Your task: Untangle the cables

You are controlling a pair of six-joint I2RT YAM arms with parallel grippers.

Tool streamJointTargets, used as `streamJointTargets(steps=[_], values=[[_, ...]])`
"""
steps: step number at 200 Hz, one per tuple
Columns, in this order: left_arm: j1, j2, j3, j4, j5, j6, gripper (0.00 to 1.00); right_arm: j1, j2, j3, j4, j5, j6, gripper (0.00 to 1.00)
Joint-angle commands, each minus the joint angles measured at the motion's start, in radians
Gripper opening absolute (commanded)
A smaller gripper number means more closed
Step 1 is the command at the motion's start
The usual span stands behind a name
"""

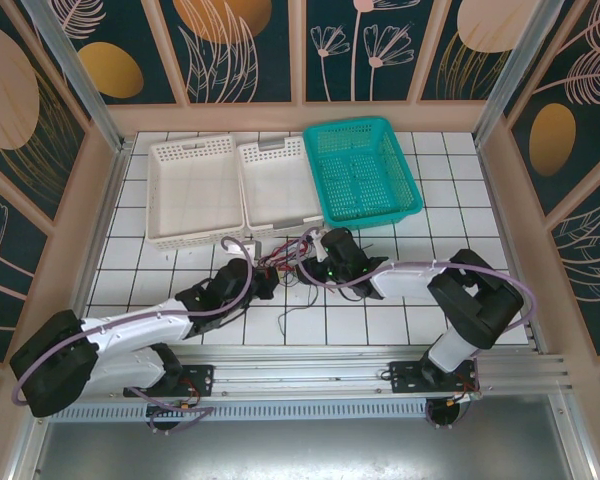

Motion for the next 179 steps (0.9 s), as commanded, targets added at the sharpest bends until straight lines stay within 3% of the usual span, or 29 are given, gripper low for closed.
streamJointTargets(steps=[1, 61, 131, 179], values=[[-0.007, -0.049, -0.004, 0.039, -0.002, 0.024, 0.00, 0.010, 0.024, 0.027, 0.015, 0.017, 0.011, 0.31], [-0.006, -0.192, -0.017, -0.005, -0.043, 0.013, 0.00, 0.009, 0.040, 0.041, -0.018, 0.060, 0.011, 0.00], [-0.005, -0.335, -0.019, -0.119, -0.102, 0.017, 0.00, -0.009, -0.006, 0.024, -0.056, 0.150, 0.008, 0.00], [-0.006, -0.390, -0.023, -0.189, -0.141, 0.031, 0.00, -0.095, -0.120, -0.052, -0.042, 0.153, 0.035, 0.00]])
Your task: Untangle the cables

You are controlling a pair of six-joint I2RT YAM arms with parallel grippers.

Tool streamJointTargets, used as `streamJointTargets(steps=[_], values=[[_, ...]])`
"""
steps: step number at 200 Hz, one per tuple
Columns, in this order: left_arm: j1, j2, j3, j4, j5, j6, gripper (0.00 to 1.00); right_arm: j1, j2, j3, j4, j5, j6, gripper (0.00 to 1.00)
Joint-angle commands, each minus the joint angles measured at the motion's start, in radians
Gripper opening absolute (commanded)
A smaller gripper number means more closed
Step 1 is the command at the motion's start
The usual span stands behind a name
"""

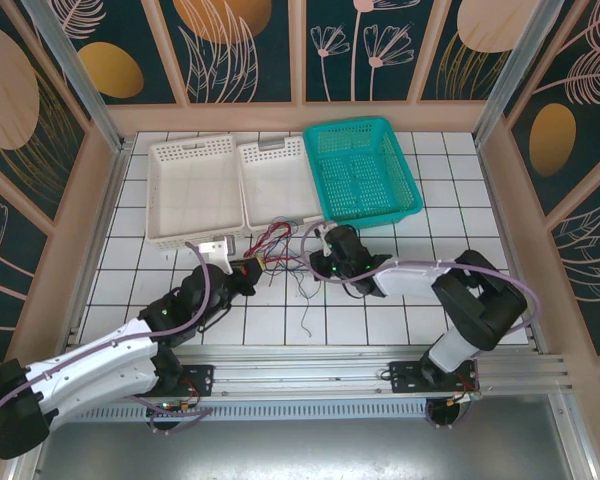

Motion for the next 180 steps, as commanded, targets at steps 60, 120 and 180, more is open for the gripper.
streamJointTargets(steps=[60, 120, 180], values=[[-0.005, -0.053, -0.021, -0.118, -0.093, 0.025, 0.00, -0.160, -0.253, -0.136, 0.000, 0.036, 0.057, 0.00], [-0.004, -0.057, -0.035, -0.185, -0.142, 0.037, 0.00, -0.266, -0.510, -0.197, -0.083, 0.181, 0.114, 0.00], [-0.004, -0.017, -0.067, -0.170, -0.150, 0.039, 0.00, -0.346, -0.656, -0.164, -0.220, 0.250, 0.146, 0.00]])
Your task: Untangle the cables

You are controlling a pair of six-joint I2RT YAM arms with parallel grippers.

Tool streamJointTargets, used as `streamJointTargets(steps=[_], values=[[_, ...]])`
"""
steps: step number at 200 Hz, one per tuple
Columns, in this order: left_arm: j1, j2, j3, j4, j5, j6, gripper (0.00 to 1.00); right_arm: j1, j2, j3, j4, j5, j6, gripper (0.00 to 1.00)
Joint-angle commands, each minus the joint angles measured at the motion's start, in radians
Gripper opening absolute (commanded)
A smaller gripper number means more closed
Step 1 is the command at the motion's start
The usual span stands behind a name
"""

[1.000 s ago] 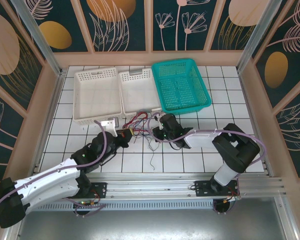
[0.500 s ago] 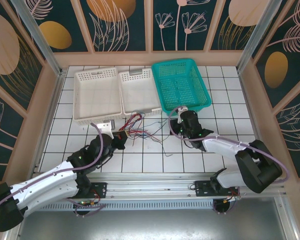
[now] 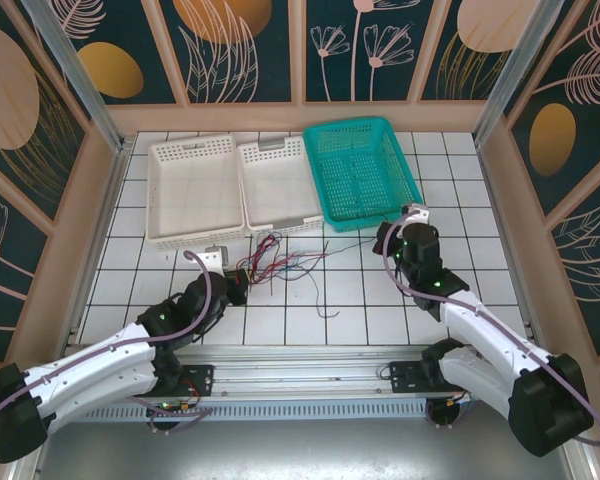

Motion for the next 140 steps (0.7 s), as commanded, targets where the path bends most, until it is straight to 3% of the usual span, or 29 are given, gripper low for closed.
streamJointTargets(steps=[1, 48, 140], values=[[-0.004, 0.014, -0.014, 0.002, -0.026, 0.022, 0.00, -0.026, -0.026, 0.028, -0.097, 0.053, 0.030, 0.00], [-0.005, 0.030, -0.046, 0.017, -0.043, 0.022, 0.00, -0.041, -0.106, 0.113, -0.207, 0.081, 0.014, 0.00], [-0.004, 0.109, -0.091, 0.026, -0.106, -0.004, 0.00, -0.097, -0.164, 0.451, -0.433, 0.218, -0.009, 0.00]])
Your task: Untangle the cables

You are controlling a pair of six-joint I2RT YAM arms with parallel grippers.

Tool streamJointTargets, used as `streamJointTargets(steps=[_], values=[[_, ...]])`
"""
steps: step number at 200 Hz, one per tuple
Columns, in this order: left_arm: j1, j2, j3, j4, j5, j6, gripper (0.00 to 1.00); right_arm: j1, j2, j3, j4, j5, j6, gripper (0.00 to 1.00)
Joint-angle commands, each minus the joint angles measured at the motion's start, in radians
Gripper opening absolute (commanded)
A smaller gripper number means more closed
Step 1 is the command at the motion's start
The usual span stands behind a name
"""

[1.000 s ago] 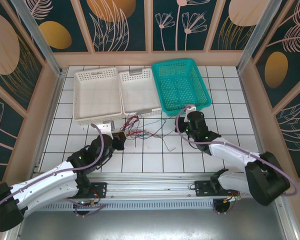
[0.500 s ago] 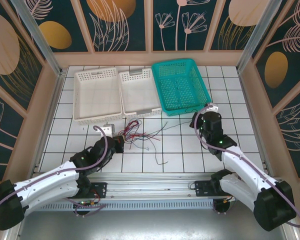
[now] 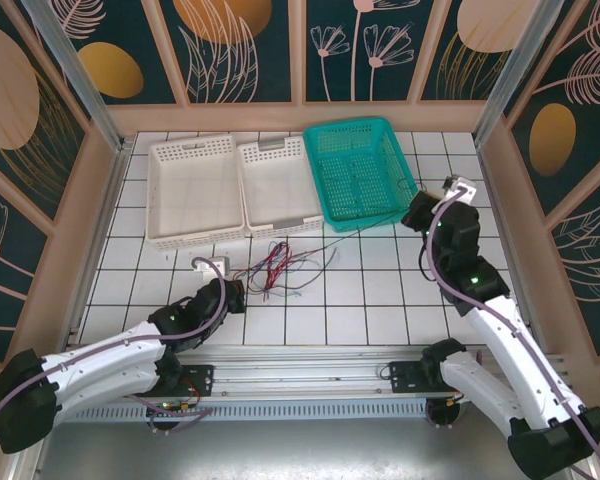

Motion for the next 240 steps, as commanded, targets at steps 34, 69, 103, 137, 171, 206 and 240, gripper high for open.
streamJointTargets(steps=[34, 69, 103, 137, 171, 206, 240], values=[[-0.003, 0.046, -0.011, 0.010, -0.073, -0.025, 0.00, -0.058, -0.012, 0.178, -0.104, 0.050, -0.027, 0.00], [-0.004, 0.061, -0.009, -0.006, -0.117, -0.065, 0.00, -0.077, -0.011, 0.236, -0.135, 0.057, -0.041, 0.00], [-0.004, 0.050, -0.018, 0.038, -0.099, -0.084, 0.00, -0.079, 0.019, 0.207, -0.142, -0.006, -0.030, 0.00], [-0.004, 0.065, -0.012, 0.073, -0.078, -0.084, 0.00, -0.079, 0.028, 0.132, -0.108, -0.073, -0.006, 0.00], [-0.004, 0.112, -0.003, 0.102, -0.063, -0.081, 0.00, -0.081, 0.020, 0.130, -0.094, -0.099, -0.026, 0.00], [-0.004, 0.151, 0.006, 0.179, -0.020, -0.069, 0.00, -0.077, 0.068, 0.038, -0.015, -0.403, 0.001, 0.10], [-0.003, 0.182, 0.028, 0.250, 0.025, -0.029, 0.00, -0.016, 0.063, -0.133, 0.186, -0.585, 0.061, 0.28]])
